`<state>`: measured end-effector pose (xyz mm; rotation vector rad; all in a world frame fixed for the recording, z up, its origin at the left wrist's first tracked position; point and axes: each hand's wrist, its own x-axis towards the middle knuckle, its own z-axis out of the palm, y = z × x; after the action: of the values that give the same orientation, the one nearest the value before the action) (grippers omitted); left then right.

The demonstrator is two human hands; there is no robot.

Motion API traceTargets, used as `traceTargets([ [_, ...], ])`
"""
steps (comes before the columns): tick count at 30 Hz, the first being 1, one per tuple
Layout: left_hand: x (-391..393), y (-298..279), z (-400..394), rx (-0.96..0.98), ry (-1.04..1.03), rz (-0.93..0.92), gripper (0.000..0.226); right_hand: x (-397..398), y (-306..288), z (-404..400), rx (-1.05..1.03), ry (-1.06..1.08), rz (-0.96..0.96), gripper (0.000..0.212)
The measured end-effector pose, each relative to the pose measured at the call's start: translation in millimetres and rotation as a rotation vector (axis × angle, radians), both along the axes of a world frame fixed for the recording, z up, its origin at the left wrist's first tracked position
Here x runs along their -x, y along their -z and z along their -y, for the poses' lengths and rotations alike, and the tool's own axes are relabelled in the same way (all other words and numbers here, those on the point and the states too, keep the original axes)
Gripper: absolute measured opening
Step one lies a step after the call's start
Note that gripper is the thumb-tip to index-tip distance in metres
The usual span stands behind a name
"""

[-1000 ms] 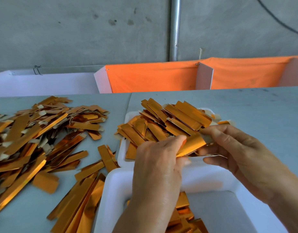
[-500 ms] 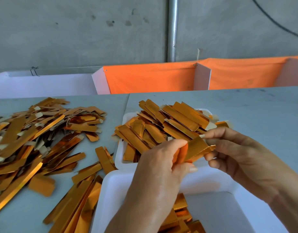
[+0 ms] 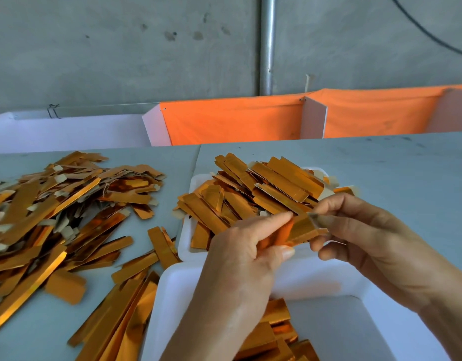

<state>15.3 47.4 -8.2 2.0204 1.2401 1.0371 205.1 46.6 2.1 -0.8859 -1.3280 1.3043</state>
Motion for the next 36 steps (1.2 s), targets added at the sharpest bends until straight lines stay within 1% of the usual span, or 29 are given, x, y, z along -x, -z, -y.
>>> traceTargets([
  [1,0.8,-0.5,0.0,0.016,0.005,0.014,0.043,-0.5,-0.7,0.3,-0.002,-0.021,-0.002,0.045],
  [2,1.4,-1.4,0.2,0.025,0.012,0.028,0.041,-0.8,-2.1,0.8,-0.008,-0.037,0.0,0.052],
  [5,3.3,-4.7,0.4,0.019,0.018,0.061,0.039,-1.9,-6.9,2.4,-0.019,-0.081,0.012,0.056],
  [7,3.8,-5.2,0.5,0.013,0.011,0.059,0.041,-3.2,-7.7,3.7,-0.026,-0.086,0.021,0.051],
  [9,3.5,-3.5,0.5,-0.001,0.006,0.032,0.042,-3.5,-6.5,3.6,-0.054,-0.044,0.079,0.034],
  [11,3.2,-1.9,0.8,-0.016,-0.004,-0.007,0.044,-2.0,-5.7,3.6,-0.068,0.004,0.124,0.025],
  [12,3.1,-1.5,1.1,-0.023,-0.011,-0.025,0.045,-1.5,-5.3,3.3,-0.065,0.01,0.123,0.023],
  [14,2.9,-0.9,1.1,-0.035,-0.014,-0.05,0.047,-1.0,-4.8,3.0,-0.053,-0.001,0.106,0.028],
  [15,2.6,-0.8,1.1,-0.041,-0.012,-0.06,0.047,-0.7,-5.3,2.9,-0.045,-0.007,0.102,0.026],
  [16,2.0,-0.7,1.4,-0.048,-0.009,-0.072,0.048,-0.5,-5.1,2.5,-0.045,-0.006,0.113,0.019],
  [17,1.3,-0.7,1.6,-0.059,-0.001,-0.087,0.049,-0.2,-4.8,2.4,-0.054,-0.003,0.139,0.015],
  [19,-1.2,-0.4,2.2,-0.093,0.024,-0.137,0.051,0.4,-1.6,1.7,-0.086,0.029,0.231,0.019],
  [21,-3.5,-0.3,2.7,-0.13,0.038,-0.196,0.053,1.5,1.8,1.4,-0.096,0.066,0.298,0.01],
  [22,-3.8,-0.2,2.6,-0.139,0.039,-0.208,0.054,1.7,2.2,1.6,-0.09,0.071,0.3,0.007],
  [24,-2.8,0.1,2.2,-0.143,0.036,-0.201,0.053,1.8,2.5,1.5,-0.039,0.04,0.226,0.002],
  [26,-1.2,0.1,2.0,-0.141,0.03,-0.184,0.052,0.4,2.9,0.9,0.026,-0.023,0.084,0.015],
  [28,-0.2,-0.1,1.5,-0.126,0.024,-0.165,0.051,-0.2,3.5,-0.8,0.08,-0.065,-0.04,0.02],
  [31,0.4,-0.2,1.0,-0.111,0.021,-0.16,0.052,0.4,4.2,-3.3,0.11,-0.112,-0.094,0.017],
  [34,1.1,0.5,0.9,-0.111,0.022,-0.165,0.052,-0.1,5.5,-4.4,0.165,-0.157,-0.129,0.042],
  [35,1.1,0.9,0.6,-0.111,0.025,-0.168,0.052,0.2,5.3,-4.2,0.187,-0.154,-0.134,0.045],
  [36,1.1,1.2,0.6,-0.11,0.026,-0.173,0.052,0.4,5.2,-4.1,0.208,-0.147,-0.135,0.042],
])
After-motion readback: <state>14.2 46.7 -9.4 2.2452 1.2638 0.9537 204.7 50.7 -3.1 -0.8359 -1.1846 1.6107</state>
